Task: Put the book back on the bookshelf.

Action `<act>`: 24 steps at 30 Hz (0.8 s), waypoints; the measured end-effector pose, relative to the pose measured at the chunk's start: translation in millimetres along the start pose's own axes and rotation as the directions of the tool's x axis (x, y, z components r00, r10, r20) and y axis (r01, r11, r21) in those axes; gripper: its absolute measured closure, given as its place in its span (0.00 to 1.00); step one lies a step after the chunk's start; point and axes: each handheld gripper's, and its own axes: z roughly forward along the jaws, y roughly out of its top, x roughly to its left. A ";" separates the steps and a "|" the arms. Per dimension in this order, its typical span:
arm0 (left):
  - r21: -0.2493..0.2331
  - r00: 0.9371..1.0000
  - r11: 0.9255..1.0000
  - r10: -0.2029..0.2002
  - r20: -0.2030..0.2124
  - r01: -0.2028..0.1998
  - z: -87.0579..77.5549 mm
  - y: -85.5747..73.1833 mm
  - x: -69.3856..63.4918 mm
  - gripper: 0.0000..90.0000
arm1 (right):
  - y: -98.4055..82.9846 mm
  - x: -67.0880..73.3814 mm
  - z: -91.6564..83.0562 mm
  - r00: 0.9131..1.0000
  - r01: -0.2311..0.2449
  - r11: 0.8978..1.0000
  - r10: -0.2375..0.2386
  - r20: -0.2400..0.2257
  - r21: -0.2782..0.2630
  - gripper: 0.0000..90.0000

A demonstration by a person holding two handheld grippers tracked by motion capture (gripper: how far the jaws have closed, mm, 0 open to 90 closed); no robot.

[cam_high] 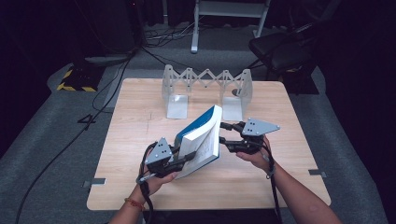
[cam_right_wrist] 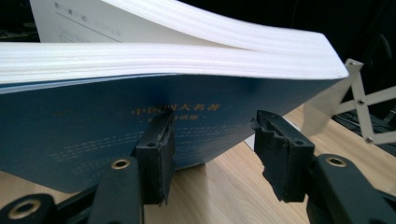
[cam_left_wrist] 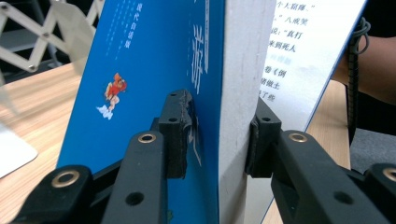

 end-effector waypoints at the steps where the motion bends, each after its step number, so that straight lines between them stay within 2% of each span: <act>1: 0.000 1.000 1.000 0.000 0.000 0.000 0.0 0.0 0.0 0.74 | 0.0 0.0 0.0 1.000 0.000 1.000 0.000 0.000 0.000 0.54; 2: 0.003 1.000 1.000 0.003 0.009 -0.003 5.0 1.7 -0.2 0.74 | -1.9 -0.8 -2.9 1.000 -0.002 1.000 0.002 0.003 -0.002 0.54; 3: 0.002 1.000 1.000 0.005 0.014 -0.005 9.4 3.0 -0.8 0.73 | -5.5 -0.9 -10.3 0.999 0.021 1.000 -0.021 0.049 0.016 0.55; 4: 0.006 1.000 1.000 0.008 0.027 -0.008 17.1 5.4 -1.2 0.73 | -6.7 -1.6 -12.6 0.998 0.025 0.999 -0.027 0.060 0.021 0.55; 8: 0.016 0.998 1.000 0.019 0.054 -0.020 36.4 12.1 -4.1 0.73 | -11.3 -3.0 -31.3 0.996 0.044 0.999 -0.046 0.076 0.024 0.55; 9: 0.016 0.998 1.000 0.019 0.054 -0.020 36.4 12.1 -4.1 0.72 | -11.7 -3.5 -35.9 0.995 0.048 0.998 -0.050 0.081 0.027 0.55; 10: 0.008 0.998 1.000 0.018 0.065 -0.018 45.3 14.5 -5.2 0.72 | -12.4 -4.7 -40.1 0.995 0.045 0.999 -0.048 0.093 0.030 0.55; 13: -0.003 0.997 1.000 0.023 0.076 -0.023 56.3 18.1 -7.9 0.73 | -17.0 -9.5 -49.6 0.993 0.033 0.999 -0.036 0.112 0.030 0.54; 15: -0.022 0.996 1.000 0.005 0.095 -0.003 60.9 20.1 -7.3 0.73 | -19.7 -11.4 -53.9 0.991 0.035 0.999 -0.039 0.130 0.033 0.55; 20: -0.037 0.995 0.999 0.009 0.098 -0.006 67.7 26.1 -10.9 0.74 | -19.7 -17.3 -63.9 0.989 0.014 1.000 -0.016 0.148 0.016 0.54; 22: -0.040 0.995 0.999 0.005 0.096 -0.001 65.9 26.7 -10.2 0.74 | -17.7 -16.9 -63.9 0.987 0.026 1.000 -0.028 0.158 0.017 0.54; 23: -0.055 0.995 0.998 -0.016 0.102 0.021 62.0 25.2 -8.0 0.74 | -16.3 -16.0 -63.1 0.987 0.029 0.999 -0.031 0.159 0.016 0.54; 24: -0.055 0.995 0.998 -0.016 0.102 0.021 62.0 25.2 -8.0 0.75 | -16.3 -16.0 -63.1 0.987 0.029 0.999 -0.031 0.159 0.016 0.54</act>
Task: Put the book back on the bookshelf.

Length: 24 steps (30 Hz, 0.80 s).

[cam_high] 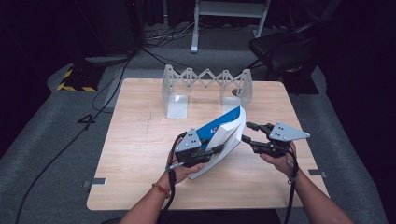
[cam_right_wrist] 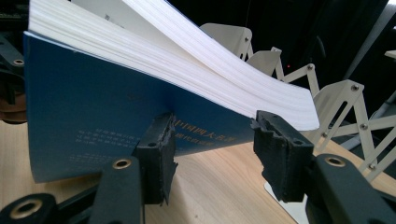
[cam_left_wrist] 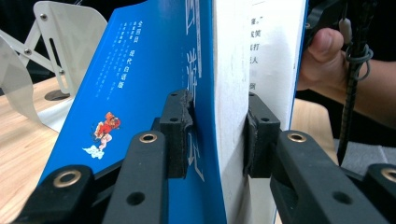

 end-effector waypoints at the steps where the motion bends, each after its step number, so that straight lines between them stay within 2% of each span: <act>1: -0.012 1.000 1.000 -0.012 0.001 0.012 -3.9 -1.0 0.9 0.75 | 3.2 2.6 1.5 1.000 0.011 1.000 -0.011 -0.002 -0.002 0.54; 4: -0.039 1.000 0.999 -0.029 0.010 0.030 -20.5 -6.4 3.8 0.76 | 10.7 11.9 6.3 0.999 0.048 0.999 -0.048 -0.006 -0.021 0.52; 8: -0.042 0.999 0.998 -0.038 -0.004 0.038 -39.2 -12.1 3.1 0.78 | 19.9 22.7 15.1 0.996 0.087 0.994 -0.088 -0.016 -0.060 0.49; 12: -0.056 0.999 0.997 -0.050 -0.021 0.049 -56.9 -18.0 5.7 0.79 | 21.1 20.2 29.7 0.999 0.034 0.997 -0.034 -0.012 -0.064 0.46; 14: -0.052 0.999 0.998 -0.041 -0.034 0.039 -62.4 -19.0 6.8 0.80 | 20.5 18.0 37.7 0.999 -0.026 0.998 0.023 -0.041 -0.055 0.45; 15: -0.041 0.999 0.999 -0.026 -0.047 0.025 -65.5 -18.8 6.7 0.80 | 21.1 17.5 41.4 0.999 -0.035 0.998 0.034 -0.039 -0.043 0.44; 16: -0.036 0.998 0.999 -0.016 -0.062 0.013 -67.8 -18.4 6.5 0.80 | 21.9 17.8 44.8 0.999 -0.036 0.999 0.035 -0.029 -0.035 0.44; 18: -0.036 0.996 0.999 -0.011 -0.084 0.008 -72.6 -19.2 5.8 0.80 | 22.4 18.0 48.5 0.998 -0.056 0.998 0.054 -0.036 -0.040 0.45; 20: -0.022 0.994 1.000 0.011 -0.113 -0.013 -77.6 -19.6 4.5 0.80 | 22.9 22.4 53.3 0.997 -0.062 0.998 0.060 -0.043 -0.033 0.45; 24: 0.023 0.983 0.997 0.071 -0.167 -0.068 -79.6 -19.2 -3.2 0.75 | 23.4 32.5 61.4 0.997 -0.045 0.999 0.044 -0.070 -0.017 0.45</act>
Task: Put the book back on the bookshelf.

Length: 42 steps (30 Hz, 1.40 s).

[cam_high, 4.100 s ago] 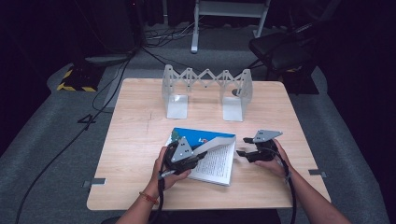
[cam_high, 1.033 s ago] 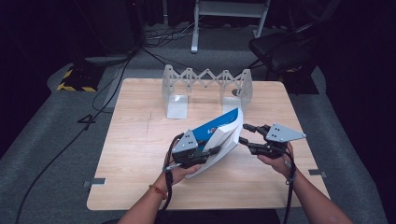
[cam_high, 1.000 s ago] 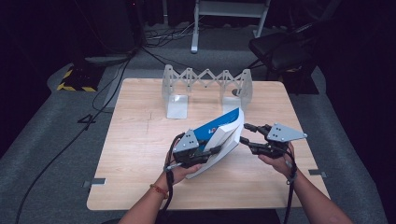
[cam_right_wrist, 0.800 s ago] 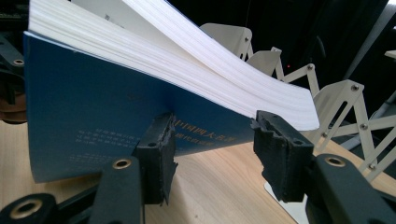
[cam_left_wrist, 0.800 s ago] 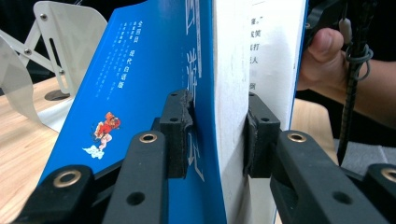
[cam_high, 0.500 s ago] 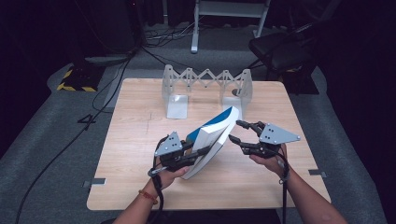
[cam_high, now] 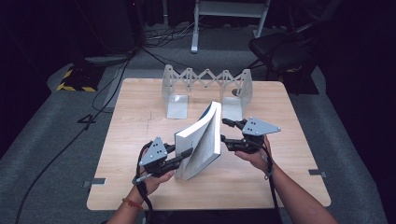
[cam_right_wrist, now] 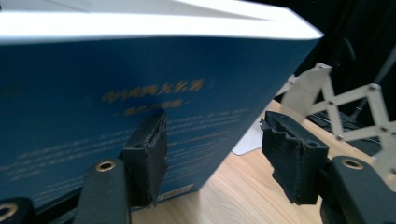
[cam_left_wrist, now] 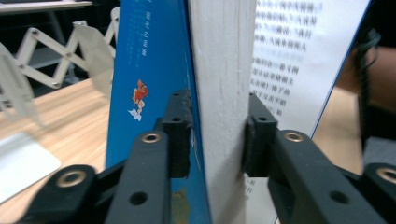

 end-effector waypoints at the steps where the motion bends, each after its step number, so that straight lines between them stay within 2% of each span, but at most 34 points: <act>1: 0.014 1.000 1.000 0.015 -0.014 -0.015 0.5 0.1 -3.1 0.72 | 0.6 2.2 1.6 1.000 0.007 1.000 -0.007 -0.010 -0.003 0.45; 3: 0.056 0.999 0.998 0.030 -0.031 -0.029 4.4 -1.3 -6.8 0.66 | 2.9 8.0 4.6 0.999 0.018 1.000 -0.018 -0.026 -0.009 0.45; 5: 0.066 0.999 0.998 0.021 -0.024 -0.020 7.5 -4.8 -7.4 0.63 | 5.7 12.0 6.9 0.999 0.032 0.999 -0.032 -0.038 -0.015 0.45; 6: 0.050 1.000 0.999 0.001 -0.016 -0.001 8.0 -6.8 -6.5 0.63 | 7.0 13.5 7.8 0.999 0.032 0.999 -0.033 -0.041 -0.017 0.45; 9: 0.044 1.000 0.999 -0.014 -0.003 0.014 6.9 -7.8 -2.8 0.66 | 9.6 16.1 9.1 0.998 0.049 0.999 -0.050 -0.036 -0.021 0.45; 11: 0.029 0.999 0.999 -0.032 0.006 0.032 7.7 -8.8 -1.1 0.73 | 9.4 14.7 8.8 0.998 0.050 0.998 -0.051 -0.043 -0.024 0.45; 13: 0.023 0.998 0.998 -0.052 0.040 0.051 11.5 -8.5 1.6 0.74 | 7.4 12.3 6.8 0.998 0.043 0.999 -0.045 -0.048 -0.027 0.46; 16: 0.011 0.996 0.998 -0.060 0.067 0.059 21.2 -6.1 0.7 0.74 | 3.5 7.8 1.1 0.999 0.036 0.999 -0.037 -0.029 -0.034 0.46; 17: 0.011 0.996 0.998 -0.060 0.067 0.059 21.2 -6.1 0.7 0.74 | 2.8 6.6 -1.5 0.999 0.051 0.998 -0.052 -0.012 -0.039 0.47; 18: 0.004 0.991 0.996 -0.085 0.099 0.085 30.4 -4.8 0.1 0.74 | 2.2 5.3 -4.6 0.998 0.055 0.998 -0.056 -0.005 -0.040 0.49; 19: 0.004 0.991 0.996 -0.085 0.099 0.085 30.4 -4.8 0.1 0.73 | 2.2 5.3 -4.6 0.998 0.055 0.998 -0.056 -0.005 -0.040 0.49; 22: -0.008 0.981 0.993 -0.112 0.160 0.115 47.7 -2.3 -1.4 0.74 | 1.6 -4.1 -18.9 0.998 0.062 0.997 -0.063 -0.001 -0.045 0.49; 23: -0.002 0.982 0.996 -0.091 0.165 0.093 55.7 1.1 -4.3 0.74 | 1.2 -6.1 -22.9 0.998 0.063 0.997 -0.063 0.001 -0.046 0.49; 28: -0.007 0.974 0.998 -0.064 0.216 0.067 80.8 8.5 -12.7 0.73 | -8.3 -17.1 -53.3 0.998 0.047 0.998 -0.046 0.035 -0.034 0.49; 33: -0.007 0.975 0.999 -0.032 0.221 0.034 88.9 13.5 -16.6 0.71 | -15.4 -23.1 -67.1 0.998 0.024 0.999 -0.022 0.055 -0.035 0.49; 35: -0.011 0.976 0.999 -0.028 0.217 0.031 88.4 13.3 -16.9 0.70 | -17.1 -23.4 -67.9 0.998 0.010 0.999 -0.008 0.055 -0.039 0.49; 37: -0.010 0.979 1.000 -0.021 0.202 0.023 85.6 13.4 -17.2 0.68 | -18.7 -22.4 -65.9 0.999 0.002 0.999 0.000 0.046 -0.046 0.48; 42: 0.006 0.988 1.000 0.000 0.157 -0.001 76.8 12.8 -16.7 0.65 | -24.5 -9.1 -55.0 0.999 0.028 1.000 -0.029 0.016 0.009 0.46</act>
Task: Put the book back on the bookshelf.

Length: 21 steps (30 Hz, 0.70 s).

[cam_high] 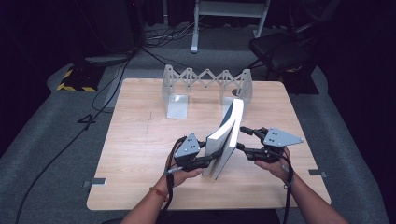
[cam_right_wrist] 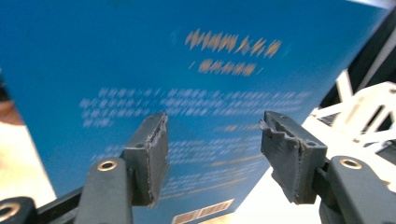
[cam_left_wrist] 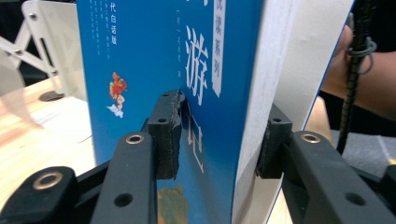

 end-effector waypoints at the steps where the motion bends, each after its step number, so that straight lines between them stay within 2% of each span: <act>1: 0.006 1.000 1.000 0.002 -0.003 -0.002 -1.3 0.2 0.0 0.65 | -1.6 3.6 2.8 1.000 0.009 1.000 -0.008 -0.007 0.011 0.45; 7: 0.049 1.000 0.999 0.015 -0.007 -0.015 -6.1 3.6 -0.3 0.52 | -6.0 10.2 9.5 1.000 0.008 1.000 -0.007 -0.029 0.029 0.45; 9: 0.068 1.000 0.998 0.009 0.002 -0.009 -7.9 3.3 -1.0 0.44 | -7.0 10.8 9.9 0.999 0.007 0.999 -0.006 -0.032 0.031 0.45; 11: 0.085 1.000 0.996 0.015 -0.017 -0.013 -9.7 1.4 -4.0 0.37 | -7.6 11.5 10.0 0.999 0.004 0.999 -0.002 -0.044 0.032 0.44; 15: 0.111 0.998 0.994 0.031 -0.050 -0.025 -11.8 -1.3 -12.9 0.31 | -7.2 14.1 10.1 0.999 0.012 0.999 -0.011 -0.049 0.033 0.45; 17: 0.129 0.998 0.991 0.042 -0.043 -0.036 -12.0 -2.4 -18.1 0.22 | -7.0 14.9 9.8 0.999 0.015 0.999 -0.013 -0.051 0.033 0.44; 18: 0.144 0.998 0.989 0.050 -0.049 -0.043 -9.7 -4.7 -27.5 0.21 | -6.8 15.8 10.2 0.998 0.019 0.999 -0.017 -0.054 0.034 0.44; 20: 0.166 0.996 0.984 0.071 -0.054 -0.061 -5.2 -7.6 -38.0 0.19 | -6.5 19.5 11.9 0.998 0.032 0.999 -0.030 -0.056 0.036 0.44; 21: 0.166 0.996 0.984 0.071 -0.054 -0.061 -5.2 -7.6 -38.0 0.17 | -6.1 21.0 13.1 0.998 0.041 0.998 -0.038 -0.059 0.039 0.44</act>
